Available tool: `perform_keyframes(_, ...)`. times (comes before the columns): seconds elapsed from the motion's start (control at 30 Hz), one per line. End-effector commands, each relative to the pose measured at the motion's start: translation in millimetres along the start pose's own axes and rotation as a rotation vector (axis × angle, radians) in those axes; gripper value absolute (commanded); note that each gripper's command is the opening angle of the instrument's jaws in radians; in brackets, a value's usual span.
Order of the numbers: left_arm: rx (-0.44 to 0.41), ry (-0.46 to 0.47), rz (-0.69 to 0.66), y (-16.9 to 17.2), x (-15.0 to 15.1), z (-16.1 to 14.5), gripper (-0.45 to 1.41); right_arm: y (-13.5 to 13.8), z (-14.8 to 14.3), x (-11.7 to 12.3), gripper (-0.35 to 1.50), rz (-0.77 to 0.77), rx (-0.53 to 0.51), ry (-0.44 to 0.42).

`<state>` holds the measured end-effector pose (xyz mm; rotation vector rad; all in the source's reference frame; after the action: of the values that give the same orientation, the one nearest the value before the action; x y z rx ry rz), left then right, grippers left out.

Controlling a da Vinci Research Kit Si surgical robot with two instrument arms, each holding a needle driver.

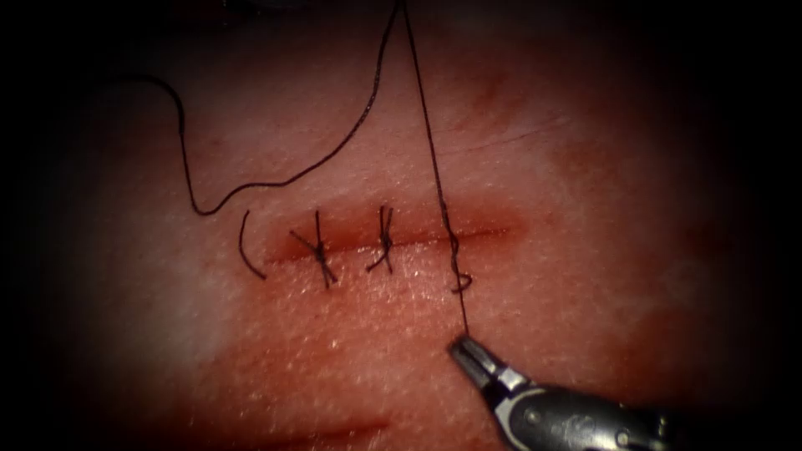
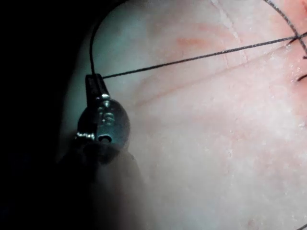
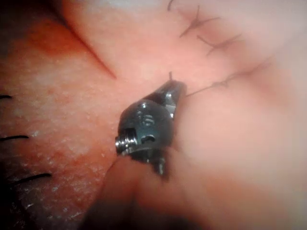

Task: Wound Closure
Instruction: Pull down on tail with right hand while pulling upward on long end with left hand to tighten knot, then wrap suture clockwise one time around right needle holder

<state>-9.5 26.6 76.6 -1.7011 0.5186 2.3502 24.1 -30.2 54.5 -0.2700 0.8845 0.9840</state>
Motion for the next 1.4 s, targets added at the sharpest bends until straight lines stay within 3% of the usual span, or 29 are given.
perform_keyframes(0.03, 0.009, 0.004, -0.006, -0.6, -0.2, 0.9, -0.45, -0.8, 0.3, -0.4, -0.35, 0.007, 0.005, 0.002)
perform_keyframes(0.3, 0.065, 0.011, 0.039, -2.3, -0.8, 3.3, -0.45, -0.7, 0.4, 0.1, -0.35, 0.035, 0.013, 0.005)
perform_keyframes(0.57, 0.086, -0.003, 0.046, -4.2, -3.4, 5.9, -0.45, -0.5, 0.7, 0.2, -0.35, 0.125, 0.017, 0.001)
perform_keyframes(0.8, 0.113, -0.021, 0.073, -4.2, -7.3, 7.2, -0.45, -1.1, 0.3, -0.4, -0.35, 0.168, 0.018, -0.029)
perform_keyframes(1.0, 0.117, -0.041, 0.07, -2.4, -11.8, 7.9, -0.45, -3.6, -1.6, -2.8, -0.35, 0.165, 0.019, -0.067)
perform_keyframes(1.37, 0.115, -0.037, 0.064, -2.2, -11.8, 7.5, -0.45, -5.6, -3.5, -3.0, -0.35, 0.172, 0.02, -0.078)
perform_keyframes(1.4, 0.096, -0.003, 0.047, -1.6, -11.3, 7.2, -0.45, -5.3, -3.0, -2.6, -0.35, 0.184, 0.051, -0.028)
